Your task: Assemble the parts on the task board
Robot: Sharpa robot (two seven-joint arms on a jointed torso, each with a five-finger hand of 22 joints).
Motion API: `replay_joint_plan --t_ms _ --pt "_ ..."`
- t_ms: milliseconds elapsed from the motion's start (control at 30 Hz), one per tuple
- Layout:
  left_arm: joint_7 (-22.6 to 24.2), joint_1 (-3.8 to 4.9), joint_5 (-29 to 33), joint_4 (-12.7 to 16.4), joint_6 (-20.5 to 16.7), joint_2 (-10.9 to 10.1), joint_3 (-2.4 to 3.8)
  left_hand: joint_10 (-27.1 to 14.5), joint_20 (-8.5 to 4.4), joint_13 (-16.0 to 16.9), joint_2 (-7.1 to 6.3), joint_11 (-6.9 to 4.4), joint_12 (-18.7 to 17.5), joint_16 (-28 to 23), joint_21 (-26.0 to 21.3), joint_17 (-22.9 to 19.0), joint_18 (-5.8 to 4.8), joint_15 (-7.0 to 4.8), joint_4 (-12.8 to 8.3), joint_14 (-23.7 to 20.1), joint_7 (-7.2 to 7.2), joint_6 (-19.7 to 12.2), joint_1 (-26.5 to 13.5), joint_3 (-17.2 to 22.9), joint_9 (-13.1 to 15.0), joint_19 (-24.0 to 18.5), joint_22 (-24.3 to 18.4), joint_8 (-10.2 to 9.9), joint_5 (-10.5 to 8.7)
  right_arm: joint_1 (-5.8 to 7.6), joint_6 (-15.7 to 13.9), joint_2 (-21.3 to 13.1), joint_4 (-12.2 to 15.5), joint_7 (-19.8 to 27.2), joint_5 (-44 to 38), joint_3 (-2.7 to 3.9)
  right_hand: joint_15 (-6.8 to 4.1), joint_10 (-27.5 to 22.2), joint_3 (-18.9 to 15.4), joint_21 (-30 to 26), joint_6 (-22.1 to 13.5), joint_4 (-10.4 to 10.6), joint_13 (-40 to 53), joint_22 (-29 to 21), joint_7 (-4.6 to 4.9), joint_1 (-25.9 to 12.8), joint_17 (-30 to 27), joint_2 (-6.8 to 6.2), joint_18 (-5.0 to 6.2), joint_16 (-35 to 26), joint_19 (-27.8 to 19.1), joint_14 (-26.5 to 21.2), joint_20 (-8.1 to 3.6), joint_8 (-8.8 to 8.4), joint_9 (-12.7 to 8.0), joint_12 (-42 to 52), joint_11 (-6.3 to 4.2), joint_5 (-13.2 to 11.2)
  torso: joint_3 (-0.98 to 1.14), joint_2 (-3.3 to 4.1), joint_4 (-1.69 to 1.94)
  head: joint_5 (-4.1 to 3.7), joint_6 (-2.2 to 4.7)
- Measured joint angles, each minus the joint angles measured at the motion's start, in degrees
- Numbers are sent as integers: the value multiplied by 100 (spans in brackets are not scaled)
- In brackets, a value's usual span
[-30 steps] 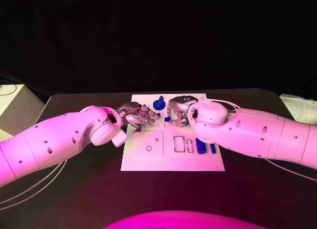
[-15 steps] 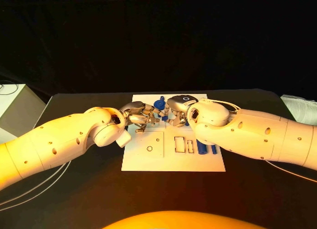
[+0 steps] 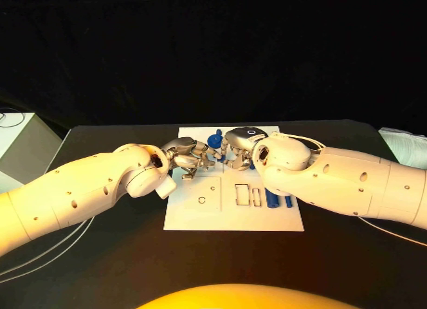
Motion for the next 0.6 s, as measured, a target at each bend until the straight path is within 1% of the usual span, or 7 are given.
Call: replay_joint_plan --t_ms 33,100,433,533,600 --pt "-17 0 -12 -2 8 -2 0 0 0 0 0 0 0 0 0 0 0 0 0 0 4 62 0 0 13 0 6 1 0 0 -5 -1 1 0 1 0 0 5 0 0 0 0 0 2 0 0 0 0 0 0 0 0 0 0 0 0 -5 0 0 0 0 0 0" --pt "-43 0 -27 -4 20 -3 0 0 0 4 0 0 0 0 0 0 0 0 0 0 32 90 0 0 16 0 8 24 0 0 -12 -3 4 -1 2 1 0 5 0 0 0 0 0 4 0 0 0 0 0 0 0 0 0 0 -1 0 -5 0 -2 0 0 -2 -1" --pt "-128 0 -78 -19 37 -3 -1 0 21 8 0 1 26 0 27 0 -1 0 0 0 32 90 0 -1 16 20 17 24 0 0 -41 -16 42 -3 6 3 0 5 16 0 0 -16 -1 3 0 -1 -1 -1 0 0 0 0 0 0 -4 0 -5 0 -2 1 0 -9 -9" --pt "-141 0 -87 -22 39 3 -1 1 21 8 0 43 27 0 27 0 0 0 0 0 32 90 0 -1 3 20 28 24 0 0 -58 -18 62 -2 7 4 0 5 16 0 0 -16 -1 3 0 -22 -1 -23 0 0 0 0 0 0 -3 0 -5 0 -1 2 0 -6 -9" --pt "-147 0 -90 -22 40 4 -1 1 21 8 0 43 27 0 27 0 0 1 1 0 32 90 0 -1 2 20 28 24 0 0 -66 -20 69 -2 7 6 0 5 16 0 0 -16 -1 3 0 -22 -1 -23 0 0 0 0 0 0 -3 0 -5 0 0 2 0 -5 -9"
